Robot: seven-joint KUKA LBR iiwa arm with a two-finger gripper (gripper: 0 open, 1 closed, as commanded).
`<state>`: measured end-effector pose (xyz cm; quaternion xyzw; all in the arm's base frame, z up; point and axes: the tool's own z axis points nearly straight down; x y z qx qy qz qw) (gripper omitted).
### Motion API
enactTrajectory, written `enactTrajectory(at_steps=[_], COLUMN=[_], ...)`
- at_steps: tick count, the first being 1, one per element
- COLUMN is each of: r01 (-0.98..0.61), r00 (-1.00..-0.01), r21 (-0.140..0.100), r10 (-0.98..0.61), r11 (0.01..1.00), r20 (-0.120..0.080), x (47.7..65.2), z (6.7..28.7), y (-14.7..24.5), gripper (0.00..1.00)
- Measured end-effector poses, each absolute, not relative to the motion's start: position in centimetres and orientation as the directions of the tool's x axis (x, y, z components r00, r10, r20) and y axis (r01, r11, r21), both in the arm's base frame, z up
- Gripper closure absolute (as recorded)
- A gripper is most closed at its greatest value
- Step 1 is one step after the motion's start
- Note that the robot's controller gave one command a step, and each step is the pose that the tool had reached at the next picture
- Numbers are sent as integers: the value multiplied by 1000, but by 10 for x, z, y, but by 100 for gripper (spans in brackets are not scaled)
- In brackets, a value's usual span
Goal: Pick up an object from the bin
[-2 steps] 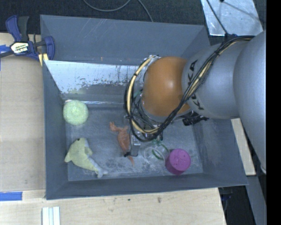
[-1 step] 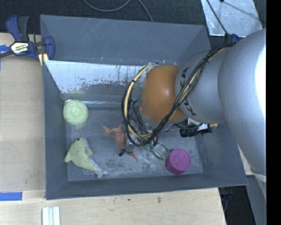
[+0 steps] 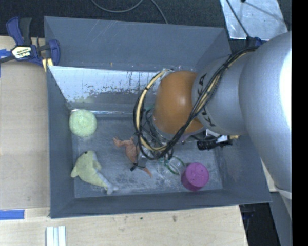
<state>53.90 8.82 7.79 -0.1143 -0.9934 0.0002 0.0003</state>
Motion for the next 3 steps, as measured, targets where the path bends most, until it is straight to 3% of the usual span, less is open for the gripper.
enactTrajectory(at_steps=[3], r01=[228], r00=[-974], r21=[0], r10=[228], r11=[974], r20=[-1], x=[538], z=[103], y=[88], gripper=[100])
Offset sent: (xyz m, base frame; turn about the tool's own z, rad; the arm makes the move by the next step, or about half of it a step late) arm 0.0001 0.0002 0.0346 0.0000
